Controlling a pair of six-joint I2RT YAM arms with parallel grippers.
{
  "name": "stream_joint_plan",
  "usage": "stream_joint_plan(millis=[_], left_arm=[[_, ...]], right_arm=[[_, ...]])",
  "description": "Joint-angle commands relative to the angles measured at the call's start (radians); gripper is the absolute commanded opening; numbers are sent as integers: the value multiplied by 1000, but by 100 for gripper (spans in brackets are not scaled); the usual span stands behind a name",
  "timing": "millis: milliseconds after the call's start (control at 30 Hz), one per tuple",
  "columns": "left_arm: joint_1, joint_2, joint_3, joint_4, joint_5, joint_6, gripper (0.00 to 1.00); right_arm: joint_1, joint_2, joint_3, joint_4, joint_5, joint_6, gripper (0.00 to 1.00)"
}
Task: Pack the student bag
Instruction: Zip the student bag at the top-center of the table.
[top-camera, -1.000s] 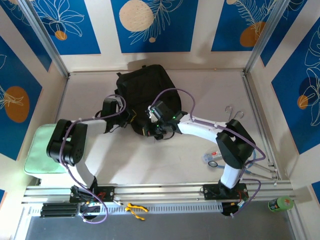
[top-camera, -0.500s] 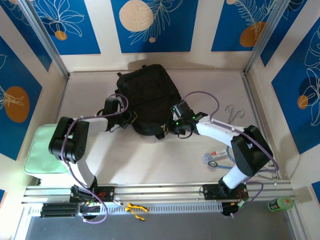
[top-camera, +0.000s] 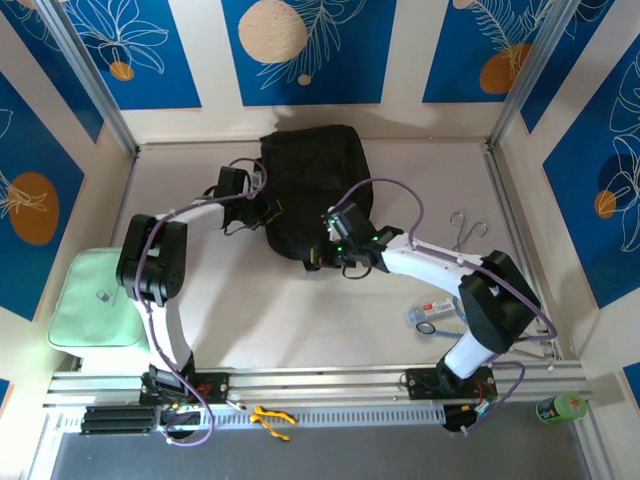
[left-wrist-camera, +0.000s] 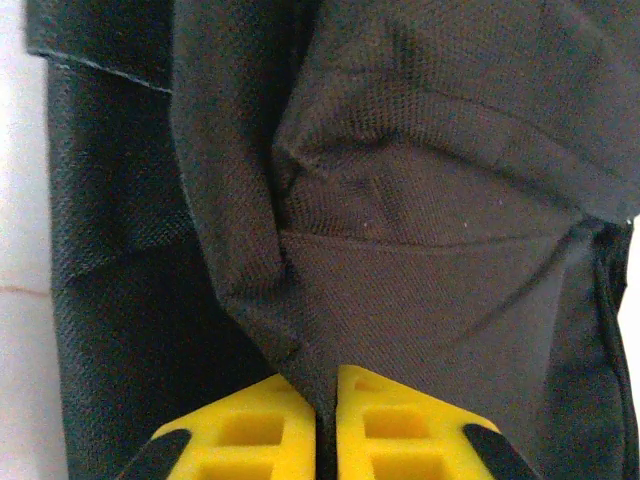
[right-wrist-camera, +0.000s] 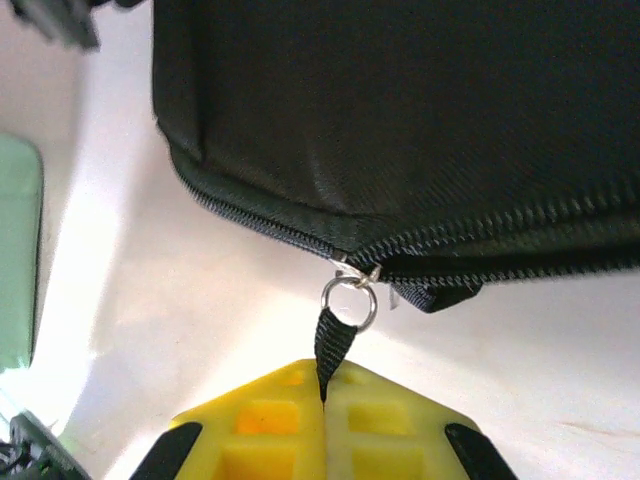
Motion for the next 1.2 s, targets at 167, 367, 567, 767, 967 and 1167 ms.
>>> stream_joint_plan(millis=[167, 367, 567, 767, 967, 1167], left_arm=[[86, -237, -146, -98, -167, 84, 56], [130, -360, -331, -30, 10, -7, 63], [96, -407, -507, 358, 143, -316, 73], [49, -398, -530, 381, 94, -351, 69], [46, -372, -514, 356, 69, -337, 48], [48, -352, -490, 301, 42, -281, 21]], right_arm=[[64, 198, 246, 54, -161, -22, 0], [84, 245, 333, 39, -183, -38, 0], [95, 246, 335, 26, -192, -47, 0], [99, 244, 331, 21, -191, -45, 0], [99, 225, 307, 4, -180, -51, 0], [97, 156, 219, -33, -24, -58, 0]])
